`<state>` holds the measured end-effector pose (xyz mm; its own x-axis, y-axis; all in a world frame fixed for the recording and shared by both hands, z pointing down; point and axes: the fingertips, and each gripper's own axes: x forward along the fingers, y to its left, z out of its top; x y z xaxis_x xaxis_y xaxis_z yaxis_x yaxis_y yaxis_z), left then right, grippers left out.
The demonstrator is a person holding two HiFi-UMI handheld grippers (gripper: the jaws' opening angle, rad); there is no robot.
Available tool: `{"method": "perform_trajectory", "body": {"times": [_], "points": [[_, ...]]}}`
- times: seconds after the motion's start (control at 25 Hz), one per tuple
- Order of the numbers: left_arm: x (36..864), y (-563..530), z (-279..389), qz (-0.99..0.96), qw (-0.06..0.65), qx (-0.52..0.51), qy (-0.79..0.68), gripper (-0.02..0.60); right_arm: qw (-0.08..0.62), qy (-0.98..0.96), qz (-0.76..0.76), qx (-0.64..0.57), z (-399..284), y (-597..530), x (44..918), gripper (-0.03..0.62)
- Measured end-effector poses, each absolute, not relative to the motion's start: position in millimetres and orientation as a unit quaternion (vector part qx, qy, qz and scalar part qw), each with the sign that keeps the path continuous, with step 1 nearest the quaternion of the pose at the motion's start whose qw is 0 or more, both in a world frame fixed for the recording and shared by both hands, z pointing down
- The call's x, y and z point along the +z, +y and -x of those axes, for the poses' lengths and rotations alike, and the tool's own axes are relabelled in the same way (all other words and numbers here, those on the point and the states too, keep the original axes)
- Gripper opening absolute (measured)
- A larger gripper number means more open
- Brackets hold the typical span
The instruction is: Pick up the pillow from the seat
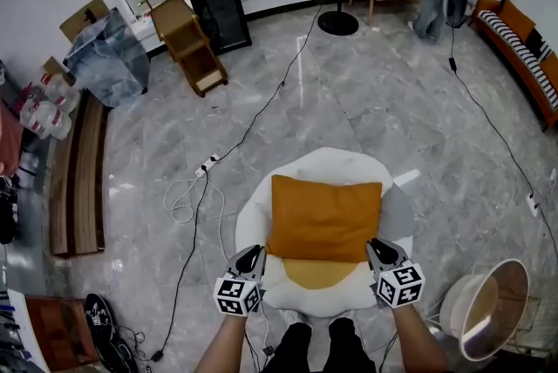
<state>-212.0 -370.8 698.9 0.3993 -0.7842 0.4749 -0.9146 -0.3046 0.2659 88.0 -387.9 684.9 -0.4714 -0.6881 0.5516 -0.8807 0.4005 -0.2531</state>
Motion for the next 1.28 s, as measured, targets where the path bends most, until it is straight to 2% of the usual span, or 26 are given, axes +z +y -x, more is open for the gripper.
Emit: {"method": "perform_trajectory", "body": {"times": [0.08, 0.16, 0.24, 0.36, 0.44, 0.48, 0.88, 1.28], "points": [[729.6, -373.6, 207.7, -0.79, 0.279, 0.144, -0.526, 0.105, 0.188, -0.813, -0.474, 0.28, -94.9, -394.3, 713.2, 0.119], [765.1, -377.2, 203.9, -0.783, 0.305, 0.164, -0.517, 0.287, 0.189, -0.811, -0.469, 0.296, -100.9, -401.2, 742.7, 0.227], [800.6, -382.6, 203.1, -0.774, 0.32, 0.183, -0.515, 0.382, 0.183, -0.806, -0.466, 0.316, -107.1, -409.0, 773.3, 0.328], [849.9, -392.0, 202.1, -0.756, 0.349, 0.193, -0.519, 0.538, 0.167, -0.788, -0.459, 0.376, -120.3, -417.3, 827.5, 0.581], [879.8, -395.8, 202.3, -0.746, 0.365, 0.201, -0.519, 0.594, 0.177, -0.773, -0.457, 0.404, -132.6, -416.0, 868.4, 0.589], [894.0, -396.5, 202.7, -0.743, 0.37, 0.207, -0.518, 0.597, 0.187, -0.766, -0.456, 0.413, -138.8, -413.7, 888.7, 0.589], [1017.9, -413.2, 205.2, -0.711, 0.404, 0.264, -0.511, 0.597, 0.232, -0.701, -0.45, 0.502, -187.9, -416.4, 1049.8, 0.591], [1090.5, -457.1, 202.7, -0.704, 0.44, 0.257, -0.494, 0.597, 0.236, -0.679, -0.439, 0.54, -204.6, -449.3, 1137.7, 0.591]]}}
